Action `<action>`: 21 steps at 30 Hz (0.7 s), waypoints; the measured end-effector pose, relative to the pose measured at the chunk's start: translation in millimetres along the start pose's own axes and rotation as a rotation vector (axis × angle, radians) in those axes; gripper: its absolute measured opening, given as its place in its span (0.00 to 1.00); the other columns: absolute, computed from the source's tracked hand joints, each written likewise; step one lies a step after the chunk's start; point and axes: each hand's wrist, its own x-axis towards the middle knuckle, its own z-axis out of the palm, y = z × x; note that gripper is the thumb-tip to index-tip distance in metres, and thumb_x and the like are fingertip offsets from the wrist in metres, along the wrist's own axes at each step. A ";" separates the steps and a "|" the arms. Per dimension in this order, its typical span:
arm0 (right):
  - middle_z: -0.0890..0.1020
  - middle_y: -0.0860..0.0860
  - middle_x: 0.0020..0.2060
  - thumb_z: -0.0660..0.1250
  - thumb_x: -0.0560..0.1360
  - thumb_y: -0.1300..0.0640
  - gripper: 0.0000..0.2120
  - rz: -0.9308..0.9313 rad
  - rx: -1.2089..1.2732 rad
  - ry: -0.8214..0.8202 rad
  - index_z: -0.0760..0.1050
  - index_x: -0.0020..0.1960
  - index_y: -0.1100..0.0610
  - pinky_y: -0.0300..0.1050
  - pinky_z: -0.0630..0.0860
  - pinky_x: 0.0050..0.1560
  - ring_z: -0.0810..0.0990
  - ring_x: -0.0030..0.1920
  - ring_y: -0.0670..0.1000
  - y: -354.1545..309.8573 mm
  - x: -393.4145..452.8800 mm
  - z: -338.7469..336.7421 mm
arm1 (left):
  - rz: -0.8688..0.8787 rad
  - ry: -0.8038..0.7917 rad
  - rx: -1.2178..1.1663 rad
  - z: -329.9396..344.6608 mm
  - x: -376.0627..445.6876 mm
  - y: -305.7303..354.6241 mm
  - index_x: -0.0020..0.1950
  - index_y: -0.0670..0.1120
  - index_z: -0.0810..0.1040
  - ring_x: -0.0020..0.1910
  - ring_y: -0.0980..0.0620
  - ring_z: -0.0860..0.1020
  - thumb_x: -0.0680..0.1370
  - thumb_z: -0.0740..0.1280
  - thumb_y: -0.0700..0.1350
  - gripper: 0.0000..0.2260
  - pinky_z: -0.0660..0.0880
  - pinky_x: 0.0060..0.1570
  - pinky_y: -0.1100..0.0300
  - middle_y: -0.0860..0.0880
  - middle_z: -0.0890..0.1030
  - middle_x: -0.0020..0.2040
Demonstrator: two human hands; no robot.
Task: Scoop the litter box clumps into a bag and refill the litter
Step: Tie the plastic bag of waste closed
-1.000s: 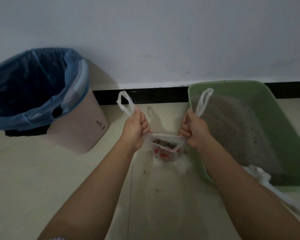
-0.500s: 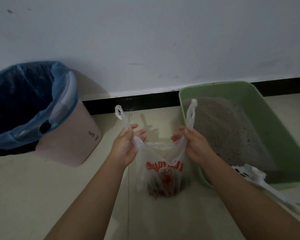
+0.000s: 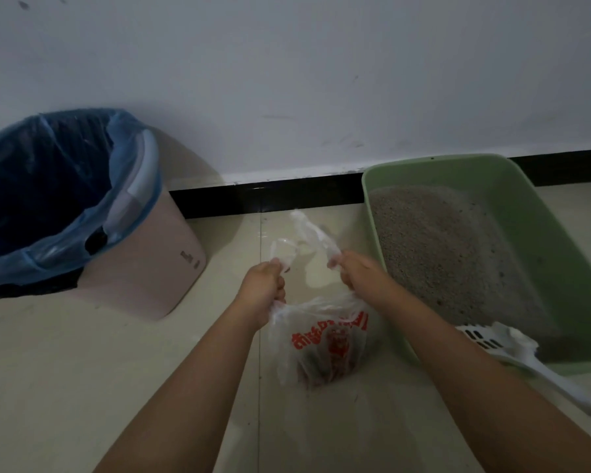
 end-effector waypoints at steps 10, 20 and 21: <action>0.68 0.49 0.32 0.53 0.81 0.60 0.15 -0.093 -0.353 -0.128 0.74 0.56 0.69 0.36 0.60 0.32 0.64 0.31 0.44 -7.7 0.6 1.0 | 0.211 -0.077 0.450 -1.8 -13.2 4.2 0.52 0.38 0.75 0.27 0.54 0.63 0.79 0.51 0.57 0.24 0.59 0.28 0.63 0.36 0.70 0.33; 0.79 0.53 0.45 0.53 0.81 0.57 0.16 -0.102 -0.487 -0.233 0.74 0.61 0.61 0.42 0.72 0.47 0.76 0.48 0.54 -11.3 -4.2 8.7 | 0.333 0.007 0.434 -2.7 -11.8 1.0 0.45 0.41 0.76 0.26 0.57 0.64 0.81 0.53 0.53 0.19 0.61 0.28 0.65 0.51 0.66 0.28; 0.77 0.51 0.40 0.53 0.81 0.57 0.16 -0.115 -0.524 -0.253 0.74 0.61 0.61 0.40 0.71 0.42 0.75 0.45 0.52 -11.8 -4.7 10.8 | 0.310 0.022 0.407 -1.7 -9.9 1.5 0.43 0.41 0.76 0.25 0.57 0.64 0.81 0.52 0.53 0.20 0.61 0.26 0.65 0.51 0.66 0.27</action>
